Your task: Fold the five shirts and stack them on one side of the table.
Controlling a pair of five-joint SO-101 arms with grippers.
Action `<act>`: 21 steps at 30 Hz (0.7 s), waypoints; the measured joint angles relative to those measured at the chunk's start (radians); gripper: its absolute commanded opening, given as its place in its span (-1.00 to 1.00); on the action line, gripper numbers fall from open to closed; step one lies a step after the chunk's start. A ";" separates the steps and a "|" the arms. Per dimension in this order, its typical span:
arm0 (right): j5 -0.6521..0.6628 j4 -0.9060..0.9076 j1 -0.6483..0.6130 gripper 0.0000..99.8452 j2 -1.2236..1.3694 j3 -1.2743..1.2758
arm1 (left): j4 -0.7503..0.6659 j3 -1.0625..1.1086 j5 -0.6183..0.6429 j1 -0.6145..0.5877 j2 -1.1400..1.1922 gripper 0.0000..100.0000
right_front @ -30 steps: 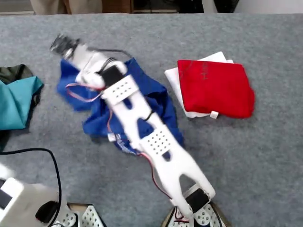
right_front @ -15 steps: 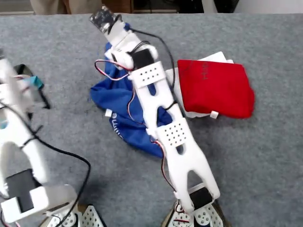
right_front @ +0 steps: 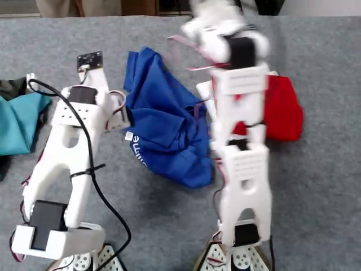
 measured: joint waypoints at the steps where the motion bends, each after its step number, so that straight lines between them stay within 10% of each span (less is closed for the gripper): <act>1: 0.000 0.015 0.049 -0.51 -0.014 0.000 | -0.002 0.000 0.021 0.020 -0.002 -0.46; 15: 0.000 -0.023 0.328 -0.51 0.021 0.000 | 0.069 -0.130 0.121 0.354 0.204 -0.47; 21: 0.000 -0.086 0.353 -0.51 0.026 0.000 | 0.087 -0.275 0.121 0.358 0.364 -0.81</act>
